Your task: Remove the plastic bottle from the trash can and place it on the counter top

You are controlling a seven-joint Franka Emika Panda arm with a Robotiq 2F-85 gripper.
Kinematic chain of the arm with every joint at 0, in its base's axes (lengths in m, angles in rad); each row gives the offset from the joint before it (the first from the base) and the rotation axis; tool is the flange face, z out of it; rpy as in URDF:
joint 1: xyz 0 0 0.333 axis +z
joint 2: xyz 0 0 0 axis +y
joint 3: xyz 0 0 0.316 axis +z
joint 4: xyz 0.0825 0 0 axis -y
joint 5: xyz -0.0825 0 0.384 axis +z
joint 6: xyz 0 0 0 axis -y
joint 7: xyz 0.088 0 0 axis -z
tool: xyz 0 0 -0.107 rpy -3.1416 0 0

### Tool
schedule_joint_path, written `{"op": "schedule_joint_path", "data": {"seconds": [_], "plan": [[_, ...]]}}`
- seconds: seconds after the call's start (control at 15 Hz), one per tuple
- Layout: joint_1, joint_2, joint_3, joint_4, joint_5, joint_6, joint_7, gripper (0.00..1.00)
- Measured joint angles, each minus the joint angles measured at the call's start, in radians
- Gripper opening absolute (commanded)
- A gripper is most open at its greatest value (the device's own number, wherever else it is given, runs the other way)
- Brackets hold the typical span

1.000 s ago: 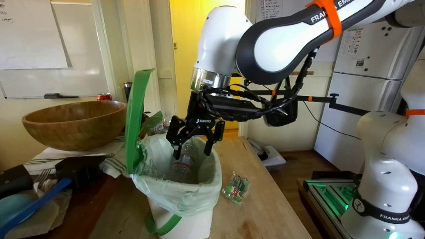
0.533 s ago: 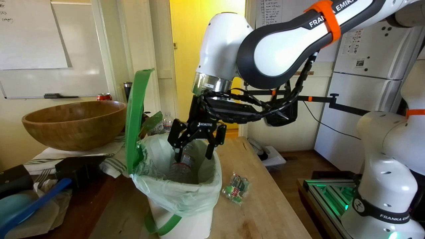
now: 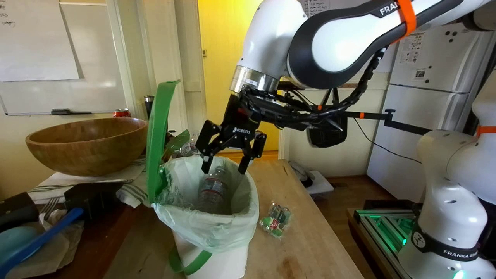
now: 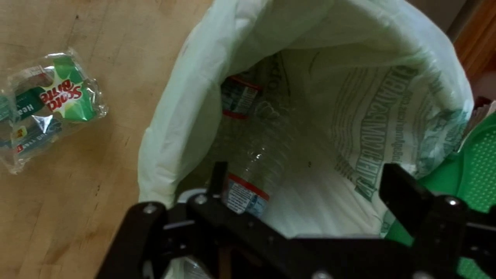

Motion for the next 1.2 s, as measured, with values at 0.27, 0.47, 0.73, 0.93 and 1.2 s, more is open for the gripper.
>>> {"op": "schedule_joint_path", "data": {"seconds": [0.27, 0.47, 0.73, 0.93, 1.2], "plan": [[-0.001, -0.029, 0.000, -0.016, -0.001, -0.073, 0.002, 1.00], [-0.005, -0.030, 0.000, -0.023, -0.001, -0.095, 0.003, 1.00], [-0.010, -0.024, 0.000, -0.036, -0.001, -0.096, 0.001, 1.00], [-0.012, -0.017, 0.000, -0.042, -0.002, -0.111, 0.002, 1.00], [-0.014, -0.016, 0.000, -0.042, -0.003, -0.137, 0.002, 1.00]]}}
